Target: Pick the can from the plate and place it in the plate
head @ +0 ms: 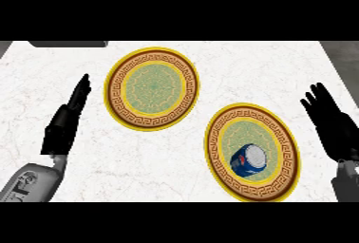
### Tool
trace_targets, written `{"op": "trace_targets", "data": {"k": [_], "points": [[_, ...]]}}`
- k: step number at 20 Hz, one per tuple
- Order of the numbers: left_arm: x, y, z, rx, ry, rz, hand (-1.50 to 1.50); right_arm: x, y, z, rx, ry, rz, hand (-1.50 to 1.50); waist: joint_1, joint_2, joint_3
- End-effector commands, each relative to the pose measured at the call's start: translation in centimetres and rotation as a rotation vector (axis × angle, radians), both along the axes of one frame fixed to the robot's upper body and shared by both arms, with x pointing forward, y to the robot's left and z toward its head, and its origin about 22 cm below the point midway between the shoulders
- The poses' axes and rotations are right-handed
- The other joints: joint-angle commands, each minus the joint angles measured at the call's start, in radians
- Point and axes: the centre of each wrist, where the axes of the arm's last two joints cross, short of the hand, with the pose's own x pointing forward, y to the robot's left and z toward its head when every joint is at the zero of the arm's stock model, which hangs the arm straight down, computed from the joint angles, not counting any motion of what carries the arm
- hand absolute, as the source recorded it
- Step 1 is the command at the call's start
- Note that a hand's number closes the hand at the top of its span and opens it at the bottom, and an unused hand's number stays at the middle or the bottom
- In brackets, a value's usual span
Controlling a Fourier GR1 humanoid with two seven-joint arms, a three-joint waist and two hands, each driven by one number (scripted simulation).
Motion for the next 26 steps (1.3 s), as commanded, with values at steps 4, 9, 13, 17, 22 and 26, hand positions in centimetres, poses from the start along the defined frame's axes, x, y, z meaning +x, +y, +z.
{"op": "trace_targets", "data": {"k": [4,9,13,17,22,26], "points": [[1.2,-0.8,2.6,-0.049,-0.071,-0.078,0.00,1.5,12.6,5.7,-0.065,-0.296,0.528,1.50,0.075,-0.013,0.019],[1.5,-1.7,3.5,-0.097,-0.054,-0.118,0.00,1.9,10.9,7.7,-0.854,-0.315,0.586,1.50,0.086,-0.033,-0.001],[1.6,0.7,4.8,-0.129,-0.056,-0.085,0.00,-4.0,20.9,-0.3,-0.507,-0.306,0.437,-1.50,0.036,-0.007,0.023],[1.7,3.1,6.5,-0.117,-0.057,-0.074,0.00,-7.3,22.9,-2.2,-0.354,-0.395,0.327,-1.50,0.023,-0.005,0.024],[2.3,1.4,6.7,-0.146,-0.049,-0.085,0.00,-8.0,20.7,1.8,-0.425,-0.522,0.295,-1.50,0.013,-0.005,0.023],[1.1,2.6,6.3,-0.147,-0.058,-0.094,0.00,-6.7,18.5,7.1,-0.651,-0.458,0.282,-1.50,0.014,-0.009,0.021]]}}
